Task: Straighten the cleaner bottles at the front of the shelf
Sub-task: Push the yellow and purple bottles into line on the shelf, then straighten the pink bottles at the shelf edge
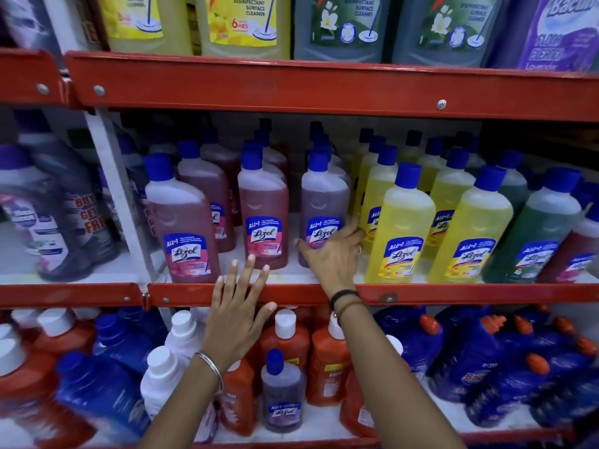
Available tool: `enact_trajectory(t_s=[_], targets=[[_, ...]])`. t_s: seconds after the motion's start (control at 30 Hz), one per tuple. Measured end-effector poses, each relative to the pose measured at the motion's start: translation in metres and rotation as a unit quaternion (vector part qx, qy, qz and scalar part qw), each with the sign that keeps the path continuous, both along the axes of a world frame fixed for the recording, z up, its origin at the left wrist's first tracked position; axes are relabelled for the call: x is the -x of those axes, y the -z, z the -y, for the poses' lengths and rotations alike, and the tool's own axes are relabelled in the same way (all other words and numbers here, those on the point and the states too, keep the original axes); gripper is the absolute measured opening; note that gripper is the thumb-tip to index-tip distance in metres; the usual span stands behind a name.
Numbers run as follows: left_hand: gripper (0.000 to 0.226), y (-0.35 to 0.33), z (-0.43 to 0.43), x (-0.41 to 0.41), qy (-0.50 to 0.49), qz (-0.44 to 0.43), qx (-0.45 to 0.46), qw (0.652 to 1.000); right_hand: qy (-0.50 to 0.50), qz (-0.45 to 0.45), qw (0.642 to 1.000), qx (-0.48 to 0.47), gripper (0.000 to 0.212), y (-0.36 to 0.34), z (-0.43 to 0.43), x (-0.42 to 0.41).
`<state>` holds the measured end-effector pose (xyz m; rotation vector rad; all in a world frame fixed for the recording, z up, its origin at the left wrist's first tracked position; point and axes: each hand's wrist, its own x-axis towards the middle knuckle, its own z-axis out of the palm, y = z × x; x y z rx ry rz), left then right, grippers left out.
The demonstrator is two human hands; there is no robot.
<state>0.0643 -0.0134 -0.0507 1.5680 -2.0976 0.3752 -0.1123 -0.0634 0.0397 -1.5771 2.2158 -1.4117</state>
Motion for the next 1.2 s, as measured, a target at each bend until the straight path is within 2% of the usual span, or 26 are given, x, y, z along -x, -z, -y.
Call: enact_trajectory(t_s=[0.23, 0.57, 0.8, 0.87, 0.93, 1.03, 1.1, 1.2], targets=[[0.063, -0.001, 0.001, -0.001, 0.014, -0.013, -0.008, 1.0, 0.008, -0.022, 1.0, -0.015, 0.097, 0.001, 0.003, -0.002], [0.065, 0.002, -0.006, -0.006, 0.017, -0.008, -0.001, 1.0, 0.039, -0.057, 0.997, 0.027, 0.097, 0.011, -0.038, 0.001], [0.064, 0.01, -0.022, -0.025, -0.008, -0.022, -0.022, 0.999, 0.034, -0.037, 0.998, 0.034, 0.102, 0.016, -0.055, -0.001], [0.064, 0.01, -0.025, -0.032, -0.017, -0.012, -0.026, 0.999, 0.053, -0.026, 0.996, 0.073, 0.104, 0.024, -0.063, -0.007], [0.063, 0.011, -0.026, -0.038, -0.023, -0.01, -0.025, 0.999, 0.06, -0.039, 0.984, 0.165, 0.094, 0.031, -0.073, -0.02], [0.067, 0.015, -0.026, -0.048, -0.033, -0.017, -0.013, 0.999, -0.039, -0.059, 0.963, 0.26, 0.069, 0.033, -0.076, -0.051], [0.068, 0.017, -0.026, -0.054, -0.034, -0.01, -0.007, 0.999, -0.093, -0.057, 0.968, 0.228, 0.065, 0.025, -0.066, -0.073], [0.067, 0.017, -0.023, -0.064, -0.027, 0.019, 0.002, 0.999, -0.086, -0.074, 0.988, 0.101, 0.087, 0.004, -0.037, -0.096]])
